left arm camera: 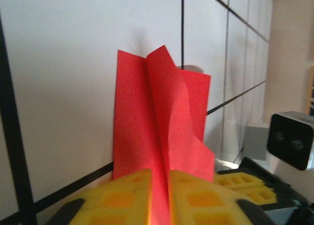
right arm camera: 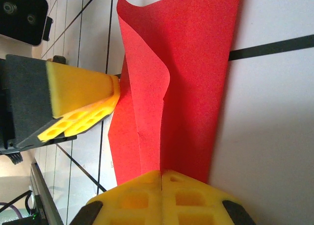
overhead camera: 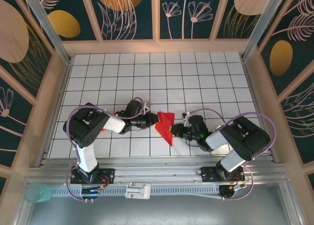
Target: Fold a paper plane with a square sheet of paper (pick it up from the middle)
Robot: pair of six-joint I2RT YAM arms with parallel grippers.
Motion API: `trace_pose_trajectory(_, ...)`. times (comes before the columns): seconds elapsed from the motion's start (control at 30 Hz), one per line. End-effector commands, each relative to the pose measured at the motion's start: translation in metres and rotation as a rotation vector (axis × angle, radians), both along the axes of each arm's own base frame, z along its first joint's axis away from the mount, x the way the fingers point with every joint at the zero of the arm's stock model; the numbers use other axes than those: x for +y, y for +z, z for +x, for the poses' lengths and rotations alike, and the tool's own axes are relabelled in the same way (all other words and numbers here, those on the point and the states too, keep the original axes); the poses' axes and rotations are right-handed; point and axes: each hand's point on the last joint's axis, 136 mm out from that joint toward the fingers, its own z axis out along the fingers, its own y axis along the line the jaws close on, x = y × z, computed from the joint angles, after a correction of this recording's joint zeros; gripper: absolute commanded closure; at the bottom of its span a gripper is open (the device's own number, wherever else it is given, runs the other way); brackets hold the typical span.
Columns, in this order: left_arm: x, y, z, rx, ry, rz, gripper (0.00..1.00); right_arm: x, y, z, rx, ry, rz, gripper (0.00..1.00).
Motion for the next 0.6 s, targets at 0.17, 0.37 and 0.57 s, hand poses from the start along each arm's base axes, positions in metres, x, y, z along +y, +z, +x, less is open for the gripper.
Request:
trace_pose_trajectory(0.17, 0.025, -0.051, -0.017, 0.052, -0.090, 0.303, 0.98, -0.004, 0.000, 0.004, 0.000, -0.045, -0.012, 1.00)
trace_pose_trajectory(0.37, 0.031, -0.064, -0.023, 0.049, -0.125, 0.398, 1.00, -0.005, 0.005, 0.006, -0.006, -0.071, 0.002, 1.00)
trace_pose_trajectory(0.57, 0.035, -0.069, -0.024, 0.046, -0.123, 0.424, 1.00, -0.007, 0.010, 0.007, -0.023, -0.088, 0.006, 1.00)
